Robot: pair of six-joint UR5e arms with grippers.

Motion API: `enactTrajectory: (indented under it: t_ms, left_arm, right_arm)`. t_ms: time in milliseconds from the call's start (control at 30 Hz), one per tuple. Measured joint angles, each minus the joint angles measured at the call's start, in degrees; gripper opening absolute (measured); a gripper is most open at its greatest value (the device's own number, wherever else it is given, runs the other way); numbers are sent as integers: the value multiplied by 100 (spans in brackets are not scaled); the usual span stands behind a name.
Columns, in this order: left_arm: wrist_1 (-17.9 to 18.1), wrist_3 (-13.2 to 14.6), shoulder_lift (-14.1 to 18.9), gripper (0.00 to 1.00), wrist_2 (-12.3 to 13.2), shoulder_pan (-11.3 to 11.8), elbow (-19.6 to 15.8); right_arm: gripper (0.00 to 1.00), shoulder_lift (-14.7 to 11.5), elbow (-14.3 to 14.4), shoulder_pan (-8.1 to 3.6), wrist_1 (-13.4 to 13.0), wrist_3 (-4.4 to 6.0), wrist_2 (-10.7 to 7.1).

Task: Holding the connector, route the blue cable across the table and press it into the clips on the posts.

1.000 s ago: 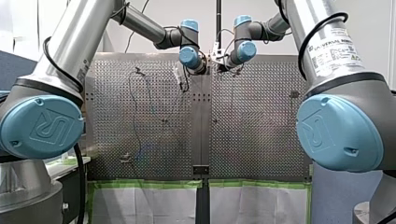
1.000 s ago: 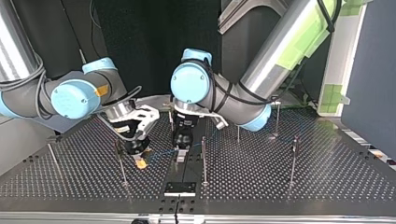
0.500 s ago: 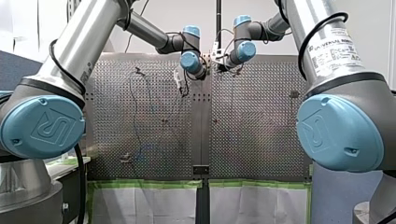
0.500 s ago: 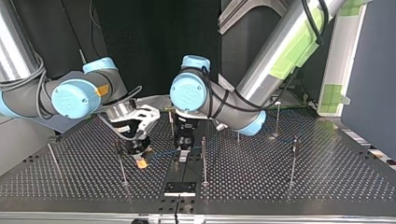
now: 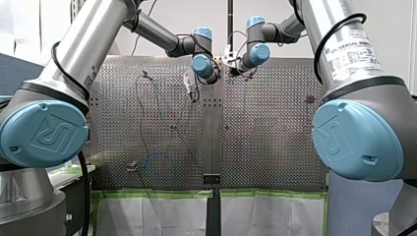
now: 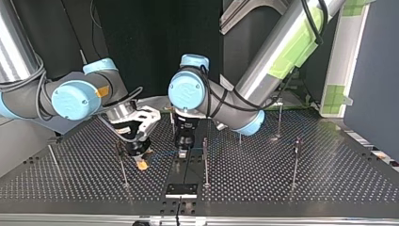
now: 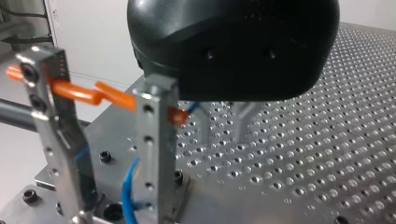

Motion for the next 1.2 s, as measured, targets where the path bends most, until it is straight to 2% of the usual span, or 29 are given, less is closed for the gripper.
enactTrajectory:
  t_ms: [267, 467, 667, 867, 1200]
  left_arm:
    - [-176, 50, 0, 1, -420, -28, -5]
    - [-458, 128, 12, 1, -800, -147, -126]
    - [-287, 157, 95, 1, -1084, -254, -459]
    - [35, 155, 110, 1, -955, -332, -793]
    - [683, 154, 73, 1, -421, -300, -1439]
  right_arm:
    - [0, -2, 4, 28, 8, 0, -14]
    - [0, 3, 100, 72, 10, 0, -18]
    - [0, 2, 349, 99, 5, -25, -14]
    - [0, 1, 653, 116, 6, -81, -14]
    - [0, 1, 1253, 36, -32, -300, 67]
